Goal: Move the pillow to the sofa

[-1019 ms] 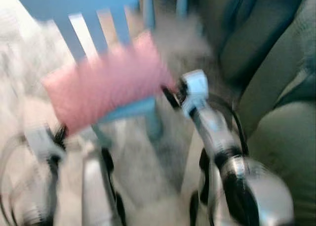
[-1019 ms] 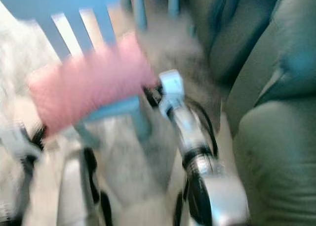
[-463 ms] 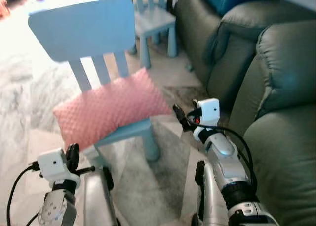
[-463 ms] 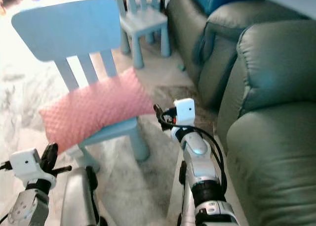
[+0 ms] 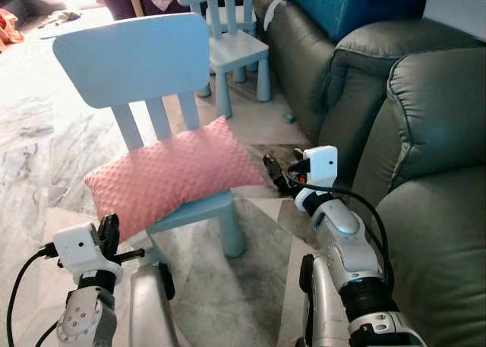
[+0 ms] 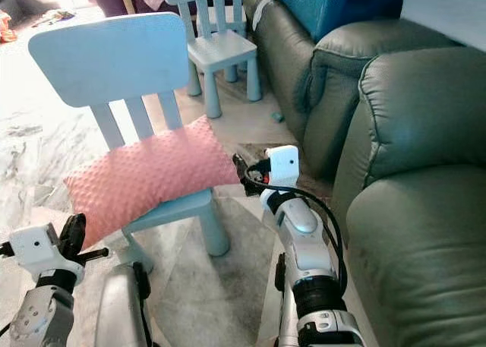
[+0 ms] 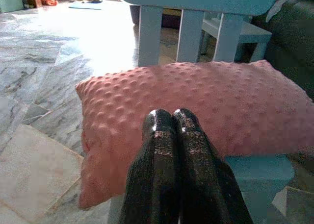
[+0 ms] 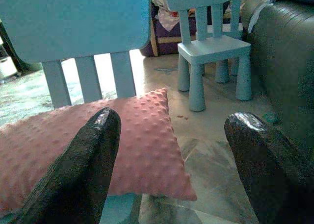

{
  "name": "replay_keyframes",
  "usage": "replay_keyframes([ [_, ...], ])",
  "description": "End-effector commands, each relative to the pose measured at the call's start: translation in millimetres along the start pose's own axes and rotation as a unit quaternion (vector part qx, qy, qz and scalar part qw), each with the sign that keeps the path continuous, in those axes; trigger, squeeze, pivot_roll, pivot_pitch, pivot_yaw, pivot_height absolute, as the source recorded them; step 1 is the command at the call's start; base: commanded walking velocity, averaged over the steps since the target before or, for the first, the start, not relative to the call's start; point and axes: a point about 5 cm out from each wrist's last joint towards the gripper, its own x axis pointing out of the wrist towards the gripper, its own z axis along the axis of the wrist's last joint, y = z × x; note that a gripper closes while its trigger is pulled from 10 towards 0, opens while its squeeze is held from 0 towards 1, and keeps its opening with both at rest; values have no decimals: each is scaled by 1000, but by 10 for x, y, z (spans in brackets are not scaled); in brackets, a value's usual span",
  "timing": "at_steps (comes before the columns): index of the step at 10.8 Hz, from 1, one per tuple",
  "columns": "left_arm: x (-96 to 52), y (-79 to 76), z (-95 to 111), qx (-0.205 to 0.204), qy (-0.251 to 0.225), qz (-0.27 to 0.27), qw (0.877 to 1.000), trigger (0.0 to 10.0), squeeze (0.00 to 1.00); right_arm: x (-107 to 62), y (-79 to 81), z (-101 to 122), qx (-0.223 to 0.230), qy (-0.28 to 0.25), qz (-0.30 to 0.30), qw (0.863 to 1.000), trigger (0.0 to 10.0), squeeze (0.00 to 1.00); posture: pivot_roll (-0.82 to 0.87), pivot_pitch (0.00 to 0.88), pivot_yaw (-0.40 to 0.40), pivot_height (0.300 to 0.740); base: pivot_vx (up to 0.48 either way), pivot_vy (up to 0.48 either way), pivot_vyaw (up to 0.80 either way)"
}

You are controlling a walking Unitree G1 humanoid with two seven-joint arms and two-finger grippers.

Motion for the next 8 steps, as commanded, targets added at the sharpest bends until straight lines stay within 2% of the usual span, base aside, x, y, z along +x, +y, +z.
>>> replay_keyframes([
  [1, 15, -22, 29, 8, -2, -3, 1000, 10000, 0, 55, 44, 115, 2, -16, 5, 1000, 10000, 0, -118, 0, 52, 440, 0, 0, 0],
  [3, 48, -35, 46, 9, -2, -5, 1000, 10000, 0, 35, 44, 119, 6, -12, 3, 1000, 10000, 0, -121, 0, 53, 440, 0, 0, 0],
  [8, 54, -91, 148, 22, -22, -23, 999, 10000, 0, 0, 6, 87, 6, -7, -9, 1000, 10000, 0, -120, 0, 52, 535, 0, 0, 0],
])
